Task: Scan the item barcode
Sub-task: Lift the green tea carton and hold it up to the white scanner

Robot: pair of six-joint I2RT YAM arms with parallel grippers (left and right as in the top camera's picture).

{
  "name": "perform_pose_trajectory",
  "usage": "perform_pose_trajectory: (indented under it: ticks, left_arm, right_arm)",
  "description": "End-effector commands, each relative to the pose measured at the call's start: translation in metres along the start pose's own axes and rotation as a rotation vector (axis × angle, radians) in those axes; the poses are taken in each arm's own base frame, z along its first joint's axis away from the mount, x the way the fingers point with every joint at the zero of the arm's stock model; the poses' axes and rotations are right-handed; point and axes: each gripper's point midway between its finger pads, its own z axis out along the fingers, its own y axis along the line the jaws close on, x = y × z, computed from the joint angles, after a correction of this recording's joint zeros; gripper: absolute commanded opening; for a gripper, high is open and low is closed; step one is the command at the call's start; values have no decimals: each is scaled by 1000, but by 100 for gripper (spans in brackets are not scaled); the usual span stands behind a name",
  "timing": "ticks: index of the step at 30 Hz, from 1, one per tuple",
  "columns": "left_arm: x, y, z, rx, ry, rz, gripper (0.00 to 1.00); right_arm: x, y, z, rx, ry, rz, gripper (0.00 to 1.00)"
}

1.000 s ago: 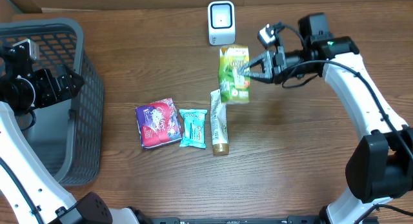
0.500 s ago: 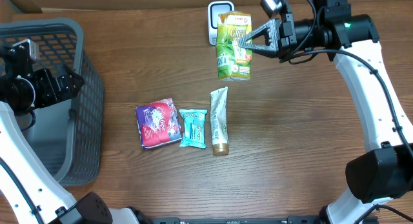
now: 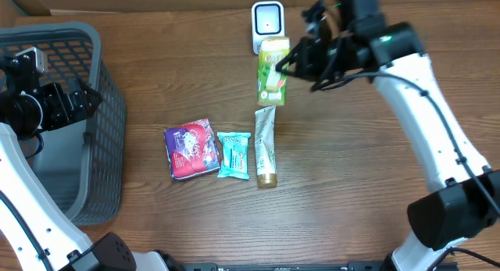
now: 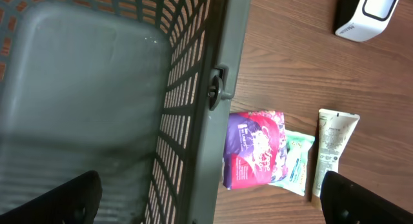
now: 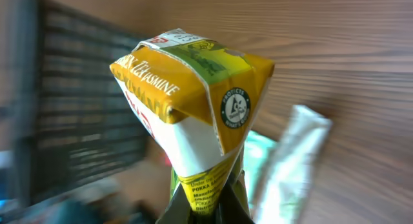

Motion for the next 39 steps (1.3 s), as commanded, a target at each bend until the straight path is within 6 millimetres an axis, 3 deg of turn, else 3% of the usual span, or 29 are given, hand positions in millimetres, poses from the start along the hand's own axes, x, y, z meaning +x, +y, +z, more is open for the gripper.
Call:
perform_pose_trajectory:
  ticks: [1,5,10,13,22,29,33,39]
  left_arm:
    - [-1,1,2,-1,4,4,99]
    - [-1,1,2,-1,4,4,99]
    - [-1,1,2,-1,4,4,100]
    - [-1,1,2,-1,4,3,100]
    - [-1,1,2,-1,4,4,100]
    - [-1,1,2,-1,5,4,100]
    - [-1,1,2,-1,4,4,100]
    - [-1,1,2,-1,4,4,100]
  right_arm:
    - [-41,-9,-34,266,-217,-89,4]
    - [-64,-9,-64,389,-322,-105,3]
    - [-95,-20,-77,506,-430,-146,3]
    - [-112,-30,-60,542,-442,-210,3]
    - [-160,-82,36,771,-464,-449,4]
    - [-180,-105,99,793,-471,-625,4]
    - [-185,-109,108,807,-471,-692,4]
    - [-192,-93,105,870,-505,-781,4]
